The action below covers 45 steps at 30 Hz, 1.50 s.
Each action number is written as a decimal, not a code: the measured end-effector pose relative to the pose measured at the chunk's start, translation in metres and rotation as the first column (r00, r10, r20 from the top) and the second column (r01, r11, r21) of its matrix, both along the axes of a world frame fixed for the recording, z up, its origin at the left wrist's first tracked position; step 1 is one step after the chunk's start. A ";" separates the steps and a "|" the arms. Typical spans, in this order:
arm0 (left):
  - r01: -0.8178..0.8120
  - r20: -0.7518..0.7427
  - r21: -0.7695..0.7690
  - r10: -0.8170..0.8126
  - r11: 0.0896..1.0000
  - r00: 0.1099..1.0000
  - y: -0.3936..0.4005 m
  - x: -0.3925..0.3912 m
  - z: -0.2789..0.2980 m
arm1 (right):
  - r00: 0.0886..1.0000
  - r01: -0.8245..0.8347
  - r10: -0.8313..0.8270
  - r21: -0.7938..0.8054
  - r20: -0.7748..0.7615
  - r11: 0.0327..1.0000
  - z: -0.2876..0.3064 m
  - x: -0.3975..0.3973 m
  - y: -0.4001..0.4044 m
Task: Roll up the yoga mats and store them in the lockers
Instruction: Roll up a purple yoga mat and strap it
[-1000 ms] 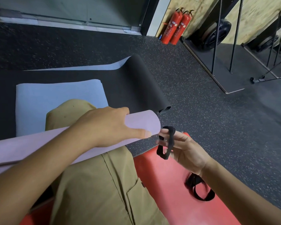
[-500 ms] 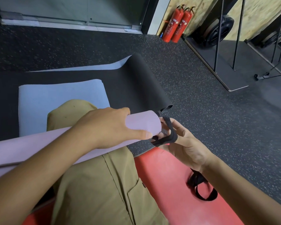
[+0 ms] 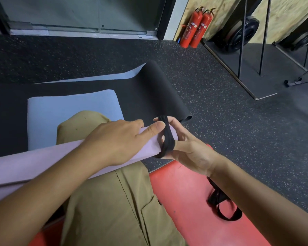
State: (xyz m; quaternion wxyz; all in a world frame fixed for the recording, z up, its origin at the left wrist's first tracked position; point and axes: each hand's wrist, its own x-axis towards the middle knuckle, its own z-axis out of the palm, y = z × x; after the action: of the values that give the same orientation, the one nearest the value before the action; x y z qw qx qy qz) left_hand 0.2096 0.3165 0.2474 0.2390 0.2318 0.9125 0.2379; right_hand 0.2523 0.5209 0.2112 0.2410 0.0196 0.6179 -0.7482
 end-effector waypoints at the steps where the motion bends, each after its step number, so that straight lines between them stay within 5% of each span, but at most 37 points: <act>1: -0.026 -0.006 0.004 0.026 1.000 1.000 -0.003 -0.002 -0.002 | 1.000 0.002 -0.002 0.006 0.004 1.000 0.000 -0.001 -0.002; 6: -0.144 -0.035 0.195 0.153 0.970 0.988 -0.017 -0.005 -0.008 | 1.000 0.007 -0.007 0.039 -0.007 0.999 0.000 -0.005 -0.006; 10: -0.054 -0.179 0.089 0.069 0.995 0.981 -0.053 -0.006 -0.012 | 1.000 0.020 -0.019 0.072 -0.010 0.997 0.002 -0.008 -0.008; 14: 0.008 -0.172 -0.019 -0.011 1.000 0.985 -0.097 0.005 -0.004 | 1.000 -0.003 0.004 0.084 -0.012 0.996 0.005 -0.006 -0.007; 19: -0.010 -0.132 -0.333 -0.036 0.943 0.991 -0.126 0.018 0.004 | 0.997 -0.080 0.078 0.104 0.018 0.991 0.010 -0.005 -0.005; 23: -0.038 -0.214 -0.345 -0.040 0.938 0.976 -0.122 0.028 -0.003 | 0.985 -0.152 0.168 0.235 -0.047 0.960 0.018 -0.008 -0.002; 26: -0.045 -0.230 -0.321 -0.032 0.946 0.973 -0.121 0.029 -0.005 | 0.953 -0.170 0.266 0.471 -0.145 0.866 0.029 -0.017 0.000; 33: -0.068 -0.224 -0.256 0.009 0.964 0.975 -0.121 0.035 -0.008 | 0.879 -0.208 0.454 0.737 -0.147 0.643 0.044 -0.034 -0.001; 37: -0.069 -0.214 -0.244 0.016 0.967 0.977 -0.120 0.036 -0.009 | 0.801 -0.223 0.597 0.897 -0.054 0.381 0.058 -0.044 -0.011; 42: -0.054 -0.248 -0.262 -0.013 0.964 0.969 -0.119 0.037 -0.009 | 0.718 -0.263 0.687 0.957 0.110 0.122 0.069 -0.046 -0.025; 45: -0.061 -0.250 -0.255 -0.005 0.965 0.968 -0.118 0.037 -0.009 | 0.689 -0.244 0.717 0.965 0.106 0.091 0.067 -0.054 -0.033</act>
State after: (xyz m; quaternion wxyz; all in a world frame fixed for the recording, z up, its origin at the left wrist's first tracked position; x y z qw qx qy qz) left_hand 0.2465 0.1981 0.2381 0.1478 0.2130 0.9618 0.0882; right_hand 0.1982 0.4882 0.2785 0.2874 -0.2063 0.9306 -0.0936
